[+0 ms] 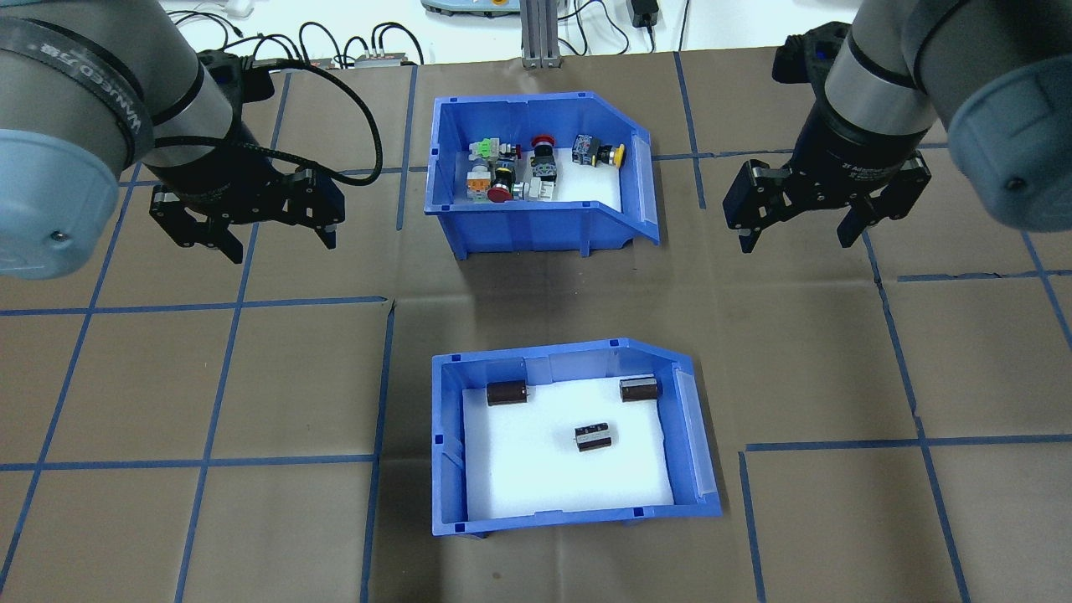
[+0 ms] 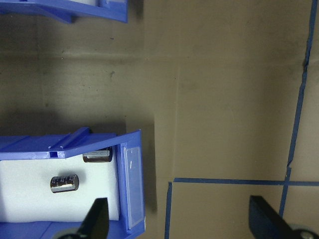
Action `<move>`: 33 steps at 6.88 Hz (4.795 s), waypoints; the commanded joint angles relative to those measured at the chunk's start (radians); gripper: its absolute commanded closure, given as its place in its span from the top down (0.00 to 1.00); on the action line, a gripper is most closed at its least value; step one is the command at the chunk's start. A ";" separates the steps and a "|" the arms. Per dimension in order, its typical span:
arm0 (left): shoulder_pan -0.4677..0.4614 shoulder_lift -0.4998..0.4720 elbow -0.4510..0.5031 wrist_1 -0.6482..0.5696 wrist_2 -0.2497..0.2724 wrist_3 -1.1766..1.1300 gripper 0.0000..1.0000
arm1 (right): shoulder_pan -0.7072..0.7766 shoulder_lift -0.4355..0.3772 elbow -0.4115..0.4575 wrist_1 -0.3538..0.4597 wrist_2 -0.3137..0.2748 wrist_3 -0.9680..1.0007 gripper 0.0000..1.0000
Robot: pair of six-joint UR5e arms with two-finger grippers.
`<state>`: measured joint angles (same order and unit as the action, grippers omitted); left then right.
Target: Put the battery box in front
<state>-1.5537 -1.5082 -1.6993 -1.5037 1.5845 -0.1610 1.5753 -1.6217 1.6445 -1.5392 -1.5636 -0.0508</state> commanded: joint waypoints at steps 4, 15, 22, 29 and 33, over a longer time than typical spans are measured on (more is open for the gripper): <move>-0.017 0.023 -0.035 -0.004 0.000 -0.531 0.99 | 0.012 0.196 -0.210 -0.001 0.011 -0.401 1.00; -0.546 0.218 -0.603 0.521 -0.073 -2.018 0.98 | 0.393 0.517 -0.344 -0.326 0.004 -0.860 1.00; -0.594 0.102 -0.622 0.606 -0.167 -2.040 0.98 | 0.433 0.648 -0.301 -0.394 -0.003 -1.026 1.00; -0.632 -0.010 -0.622 0.660 -0.167 -2.047 0.32 | 0.416 0.645 -0.327 -0.412 -0.035 -1.043 0.06; -0.625 0.023 -0.590 0.675 -0.204 -2.030 0.00 | 0.379 0.613 -0.352 -0.394 -0.084 -1.057 0.03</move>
<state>-2.1842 -1.5040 -2.3055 -0.8272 1.3478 -2.1954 1.9711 -0.9886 1.2854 -1.9467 -1.6376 -1.1044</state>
